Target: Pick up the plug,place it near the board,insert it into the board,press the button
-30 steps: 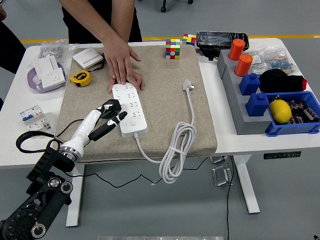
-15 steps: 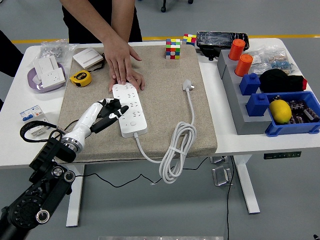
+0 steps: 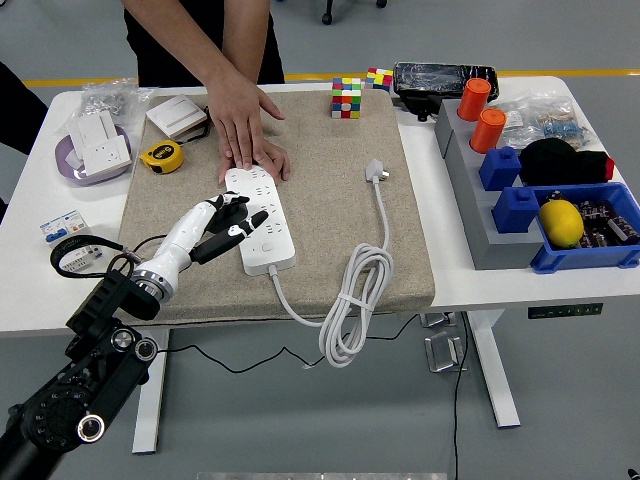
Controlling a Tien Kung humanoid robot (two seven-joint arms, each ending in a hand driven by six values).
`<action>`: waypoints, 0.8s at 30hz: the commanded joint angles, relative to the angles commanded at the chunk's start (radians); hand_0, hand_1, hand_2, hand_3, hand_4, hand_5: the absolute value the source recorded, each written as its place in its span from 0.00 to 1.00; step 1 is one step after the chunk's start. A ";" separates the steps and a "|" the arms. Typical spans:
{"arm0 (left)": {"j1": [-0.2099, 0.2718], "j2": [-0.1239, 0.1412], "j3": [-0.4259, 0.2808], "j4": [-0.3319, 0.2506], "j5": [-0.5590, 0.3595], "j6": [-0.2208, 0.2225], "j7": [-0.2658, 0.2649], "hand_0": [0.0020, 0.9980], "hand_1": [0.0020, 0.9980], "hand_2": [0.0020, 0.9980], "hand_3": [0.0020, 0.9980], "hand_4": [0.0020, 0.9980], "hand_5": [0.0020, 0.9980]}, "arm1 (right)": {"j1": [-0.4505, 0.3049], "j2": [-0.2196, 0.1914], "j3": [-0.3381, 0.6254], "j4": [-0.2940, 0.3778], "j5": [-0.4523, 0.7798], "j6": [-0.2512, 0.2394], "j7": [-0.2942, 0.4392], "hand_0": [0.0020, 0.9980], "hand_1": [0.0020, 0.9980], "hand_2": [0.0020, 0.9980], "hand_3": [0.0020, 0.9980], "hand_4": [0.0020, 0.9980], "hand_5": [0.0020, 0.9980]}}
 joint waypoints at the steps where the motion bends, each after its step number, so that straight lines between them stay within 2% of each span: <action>1: -0.003 0.001 0.005 0.002 -0.001 -0.001 -0.001 0.95 0.93 0.87 0.83 1.00 1.00 | -0.001 0.000 -0.001 0.000 0.000 0.000 0.000 0.87 0.81 0.78 0.79 1.00 0.94; 7: -0.041 0.013 0.056 0.021 -0.002 -0.004 -0.008 0.95 0.93 0.87 0.83 1.00 1.00 | 0.000 -0.001 -0.003 0.000 0.000 0.000 0.000 0.87 0.81 0.78 0.79 1.00 0.94; 16: -0.125 0.025 0.122 0.084 0.013 -0.001 -0.035 0.95 0.93 0.87 0.83 1.00 1.00 | 0.007 -0.003 -0.002 0.001 0.002 0.000 0.000 0.87 0.81 0.78 0.79 1.00 0.94; 24: -0.152 0.027 0.135 0.113 0.032 -0.001 -0.043 0.95 0.92 0.87 0.83 1.00 1.00 | 0.006 -0.003 -0.001 0.000 0.003 0.000 0.000 0.87 0.81 0.78 0.79 1.00 0.94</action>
